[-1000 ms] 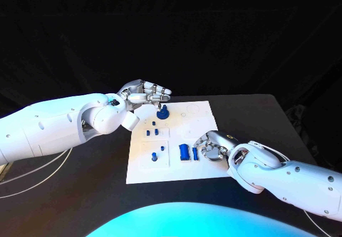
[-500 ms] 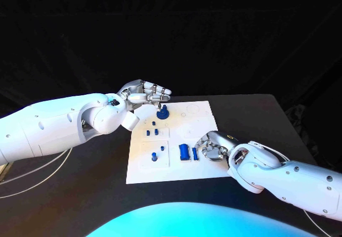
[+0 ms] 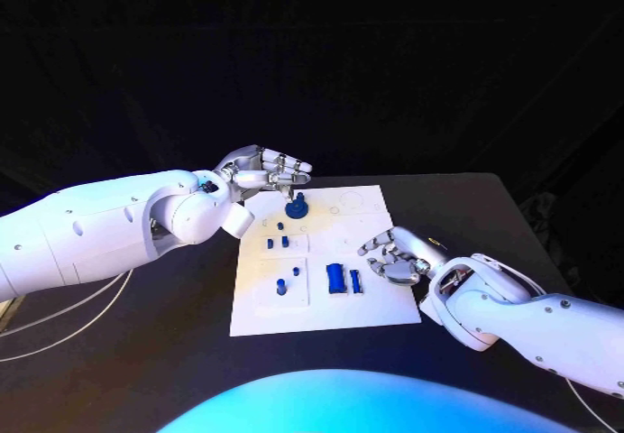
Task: Assemble the parts on the task board
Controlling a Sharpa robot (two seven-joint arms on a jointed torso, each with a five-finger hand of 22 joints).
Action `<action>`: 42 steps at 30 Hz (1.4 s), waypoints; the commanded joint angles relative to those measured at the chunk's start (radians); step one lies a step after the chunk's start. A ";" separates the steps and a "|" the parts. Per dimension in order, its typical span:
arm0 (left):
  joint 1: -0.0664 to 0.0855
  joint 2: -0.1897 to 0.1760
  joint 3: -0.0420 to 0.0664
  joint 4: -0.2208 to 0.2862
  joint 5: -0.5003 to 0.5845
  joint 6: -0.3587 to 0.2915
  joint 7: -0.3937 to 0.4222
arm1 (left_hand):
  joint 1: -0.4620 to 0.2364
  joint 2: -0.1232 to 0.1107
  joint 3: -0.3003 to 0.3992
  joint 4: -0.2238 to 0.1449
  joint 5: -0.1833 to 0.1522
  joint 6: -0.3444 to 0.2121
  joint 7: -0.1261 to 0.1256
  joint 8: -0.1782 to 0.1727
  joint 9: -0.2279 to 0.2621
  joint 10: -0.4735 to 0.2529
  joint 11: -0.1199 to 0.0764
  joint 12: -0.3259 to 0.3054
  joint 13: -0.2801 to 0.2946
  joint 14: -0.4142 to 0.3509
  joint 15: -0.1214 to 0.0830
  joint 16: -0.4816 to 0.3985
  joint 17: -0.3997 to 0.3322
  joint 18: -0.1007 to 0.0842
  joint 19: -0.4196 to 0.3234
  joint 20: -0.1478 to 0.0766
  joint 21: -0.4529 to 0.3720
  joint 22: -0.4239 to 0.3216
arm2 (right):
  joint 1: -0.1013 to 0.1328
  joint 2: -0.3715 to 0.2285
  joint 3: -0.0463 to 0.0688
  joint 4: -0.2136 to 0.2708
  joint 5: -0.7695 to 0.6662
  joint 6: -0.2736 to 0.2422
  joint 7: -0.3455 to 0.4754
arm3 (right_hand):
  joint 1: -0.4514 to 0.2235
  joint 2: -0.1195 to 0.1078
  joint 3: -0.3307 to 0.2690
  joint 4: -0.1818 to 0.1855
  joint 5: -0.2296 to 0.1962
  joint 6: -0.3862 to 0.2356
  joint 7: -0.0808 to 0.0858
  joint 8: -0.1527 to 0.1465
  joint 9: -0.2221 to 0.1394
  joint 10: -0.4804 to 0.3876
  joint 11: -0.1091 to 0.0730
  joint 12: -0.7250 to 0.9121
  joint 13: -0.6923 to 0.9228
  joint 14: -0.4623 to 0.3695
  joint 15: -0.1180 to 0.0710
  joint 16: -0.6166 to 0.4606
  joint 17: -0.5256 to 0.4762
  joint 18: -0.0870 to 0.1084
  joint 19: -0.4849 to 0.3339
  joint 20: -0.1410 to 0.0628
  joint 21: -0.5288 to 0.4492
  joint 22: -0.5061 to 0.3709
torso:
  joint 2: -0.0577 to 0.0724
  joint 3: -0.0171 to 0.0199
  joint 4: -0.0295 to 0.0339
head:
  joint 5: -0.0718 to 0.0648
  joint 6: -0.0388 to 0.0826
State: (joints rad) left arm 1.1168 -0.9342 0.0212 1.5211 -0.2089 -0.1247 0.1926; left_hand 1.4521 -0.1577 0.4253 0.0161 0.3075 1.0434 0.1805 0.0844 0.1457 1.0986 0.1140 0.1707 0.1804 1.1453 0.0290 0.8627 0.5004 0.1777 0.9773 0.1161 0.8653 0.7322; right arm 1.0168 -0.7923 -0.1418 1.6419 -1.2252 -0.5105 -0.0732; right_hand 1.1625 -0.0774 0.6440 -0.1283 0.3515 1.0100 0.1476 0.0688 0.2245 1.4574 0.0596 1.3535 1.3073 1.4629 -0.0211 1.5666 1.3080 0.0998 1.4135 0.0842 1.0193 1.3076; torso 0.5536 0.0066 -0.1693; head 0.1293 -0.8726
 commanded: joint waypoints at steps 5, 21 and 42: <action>-0.004 0.043 -0.008 -0.061 0.039 -0.007 0.032 | -0.035 0.000 -0.039 0.021 -0.004 -0.011 0.000 0.001 -0.003 -0.014 -0.002 0.013 0.005 -0.043 0.009 -0.050 -0.023 0.008 -0.030 0.010 -0.052 -0.029 | 0.054 -0.005 0.002 -0.061 0.537 0.026 0.285 | -0.004 -0.014 -0.180 0.031 -0.141 -0.006 0.005 0.000 -0.021 -0.161 -0.003 -0.251 -0.039 0.042 0.009 -0.131 0.079 0.069 -0.153 0.004 -0.447 -0.131 | -0.038 -0.0118 -0.0047 | -0.005 0.000; -0.042 0.135 -0.013 -0.196 0.162 -0.153 0.126 | -0.034 0.018 -0.099 0.104 -0.001 -0.050 -0.013 0.008 -0.019 -0.026 0.026 -0.042 -0.077 -0.118 0.085 -0.634 -0.259 0.009 -0.152 0.144 -0.572 -0.395 | 0.127 0.095 0.011 -0.359 0.975 0.179 0.432 | 0.065 0.012 -0.226 0.079 -0.195 -0.034 0.054 0.006 -0.077 -0.460 0.075 -1.097 -0.905 -0.429 0.123 -1.261 -0.858 0.086 -0.520 0.137 -0.959 -0.643 | -0.104 -0.0402 -0.0099 | -0.011 0.064; -0.060 0.161 -0.016 -0.133 0.172 -0.310 0.182 | -0.814 0.158 -0.309 -0.016 -0.171 -0.606 -0.181 -0.084 -0.146 -0.624 -0.039 -0.171 -0.180 -0.700 -0.029 -0.863 -0.412 -0.080 -0.594 0.008 -0.793 -0.633 | 0.093 0.081 0.065 -0.279 1.063 -0.012 0.483 | -0.605 0.077 -0.480 0.128 -0.351 -0.568 -0.058 -0.069 -0.224 -0.978 -0.060 -1.354 -1.307 -0.966 0.021 -1.567 -1.194 -0.008 -1.025 0.024 -1.019 -1.116 | -0.065 -0.0245 0.0698 | -0.060 0.166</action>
State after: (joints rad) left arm 1.0581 -0.7721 0.0054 1.3701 -0.0505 -0.3330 0.3176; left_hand 0.8741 -0.0439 0.1593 0.0574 0.1874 0.5988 0.0942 0.0137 0.0135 0.6496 0.1022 0.0136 0.0103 0.6097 0.0684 0.0183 0.1206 0.1274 0.5247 0.1707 0.0986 0.1363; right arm 1.1165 -0.7067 -0.0798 1.3388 -0.2272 -0.4257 0.3536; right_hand 0.7652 -0.0065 0.2255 -0.0041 0.0882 0.6066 0.1224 0.0128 0.0271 0.6588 0.0699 0.0898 0.0555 0.6842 0.0303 0.0240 0.1575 0.1306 0.5335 0.1476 0.0133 0.2635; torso 0.4672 -0.0249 -0.1381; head 0.0901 -0.7381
